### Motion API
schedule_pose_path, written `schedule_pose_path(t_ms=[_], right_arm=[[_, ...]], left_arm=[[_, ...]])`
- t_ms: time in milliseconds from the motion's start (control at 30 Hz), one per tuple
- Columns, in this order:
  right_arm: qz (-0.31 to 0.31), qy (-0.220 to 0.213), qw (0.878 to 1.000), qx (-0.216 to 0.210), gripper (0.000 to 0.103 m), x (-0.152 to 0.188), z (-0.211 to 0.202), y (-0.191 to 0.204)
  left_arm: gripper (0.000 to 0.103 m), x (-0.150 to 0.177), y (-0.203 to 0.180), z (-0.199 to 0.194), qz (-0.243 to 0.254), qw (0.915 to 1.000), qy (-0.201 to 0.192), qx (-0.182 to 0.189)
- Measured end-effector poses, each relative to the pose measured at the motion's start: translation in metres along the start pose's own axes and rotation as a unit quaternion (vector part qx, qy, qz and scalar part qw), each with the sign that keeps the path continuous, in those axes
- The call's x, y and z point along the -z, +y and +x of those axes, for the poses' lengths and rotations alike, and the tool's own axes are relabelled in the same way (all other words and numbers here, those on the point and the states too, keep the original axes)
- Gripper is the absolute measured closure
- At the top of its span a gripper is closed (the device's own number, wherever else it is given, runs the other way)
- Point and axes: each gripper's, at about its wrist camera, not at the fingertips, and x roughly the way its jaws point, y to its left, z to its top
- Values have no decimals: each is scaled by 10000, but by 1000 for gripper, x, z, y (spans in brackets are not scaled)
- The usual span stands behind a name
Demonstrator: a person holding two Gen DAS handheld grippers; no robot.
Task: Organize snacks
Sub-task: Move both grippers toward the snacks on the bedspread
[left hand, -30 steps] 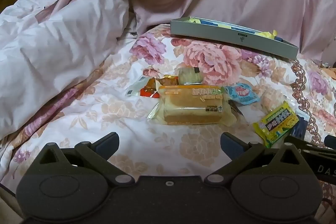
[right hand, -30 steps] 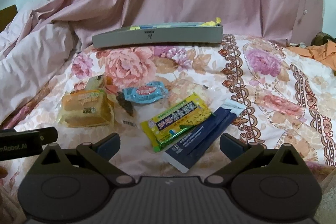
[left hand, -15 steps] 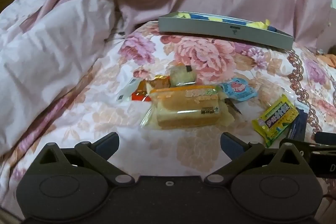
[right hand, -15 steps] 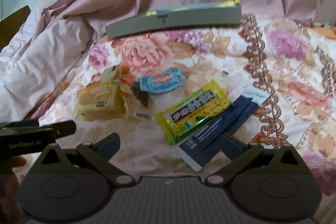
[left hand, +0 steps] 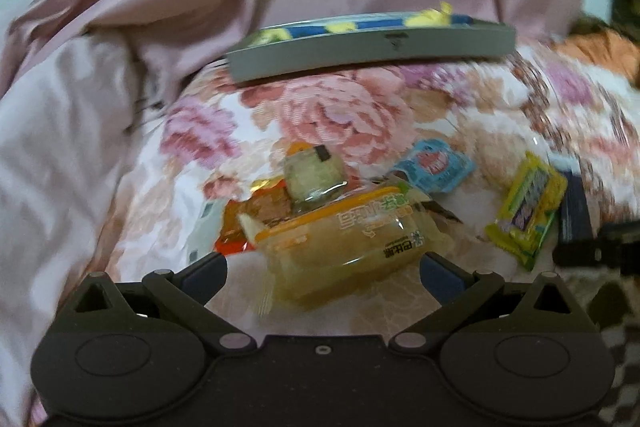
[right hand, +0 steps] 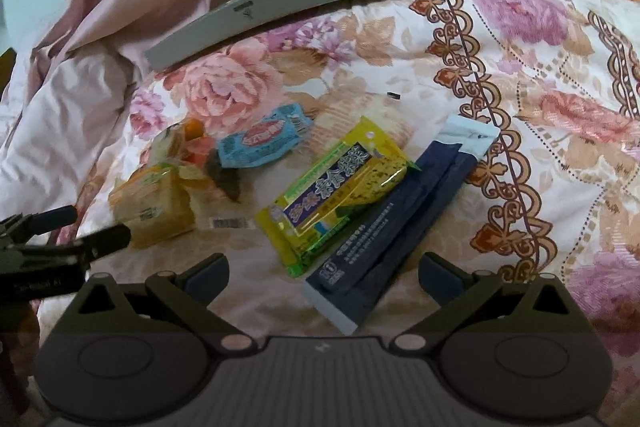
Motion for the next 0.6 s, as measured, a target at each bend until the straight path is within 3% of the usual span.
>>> schedule_pose_path(t_ms=[333,533,600], right_arm=[[122,17,9998,164,2,-8,18,1],[94,-77,9998,127,17,-8,19,3],[50,-101,9999,83,22,-8,19,4]], left_arm=[[1,-3,3,31,969,9951,-40,170],[1,-2,-8,36,1592,9867,-146,284],[6,0,-12,38,1808,9831,-84,286]])
